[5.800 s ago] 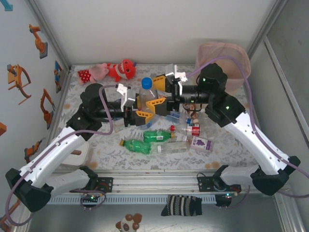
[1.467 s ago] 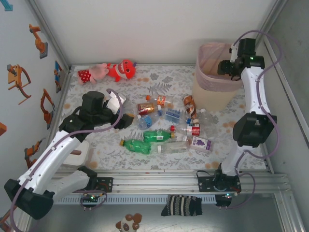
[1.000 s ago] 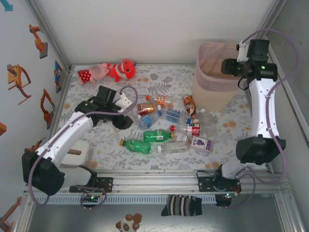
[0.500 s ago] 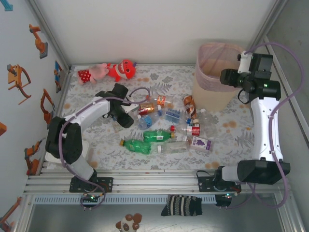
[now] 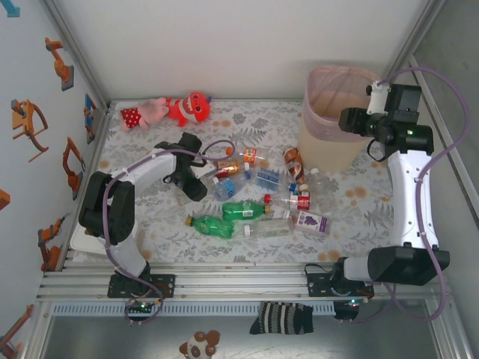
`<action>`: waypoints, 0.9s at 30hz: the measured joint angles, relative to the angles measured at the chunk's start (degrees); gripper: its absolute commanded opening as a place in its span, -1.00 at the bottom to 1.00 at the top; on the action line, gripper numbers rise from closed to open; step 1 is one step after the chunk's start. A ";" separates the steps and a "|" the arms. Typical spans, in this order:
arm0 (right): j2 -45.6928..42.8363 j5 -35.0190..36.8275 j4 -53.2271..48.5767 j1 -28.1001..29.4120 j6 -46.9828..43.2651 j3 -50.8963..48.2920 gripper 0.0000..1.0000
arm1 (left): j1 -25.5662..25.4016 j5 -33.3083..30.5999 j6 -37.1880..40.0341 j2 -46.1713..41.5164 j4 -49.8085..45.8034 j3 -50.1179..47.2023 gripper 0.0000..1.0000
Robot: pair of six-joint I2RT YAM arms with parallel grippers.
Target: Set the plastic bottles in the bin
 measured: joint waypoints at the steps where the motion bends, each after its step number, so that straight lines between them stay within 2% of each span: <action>1: 0.00 -0.07 0.00 0.00 0.09 -0.07 0.37 | 0.00 0.00 -0.02 0.46 -0.07 0.00 0.18; 16: -0.02 -0.83 -0.04 0.02 0.42 -0.09 0.38 | 0.00 -3.74 -0.24 -0.46 -3.56 -4.35 0.10; 27: -0.13 -0.79 -1.25 0.24 0.39 0.46 0.37 | 0.02 -5.95 -0.20 -1.44 -4.90 -5.16 -0.10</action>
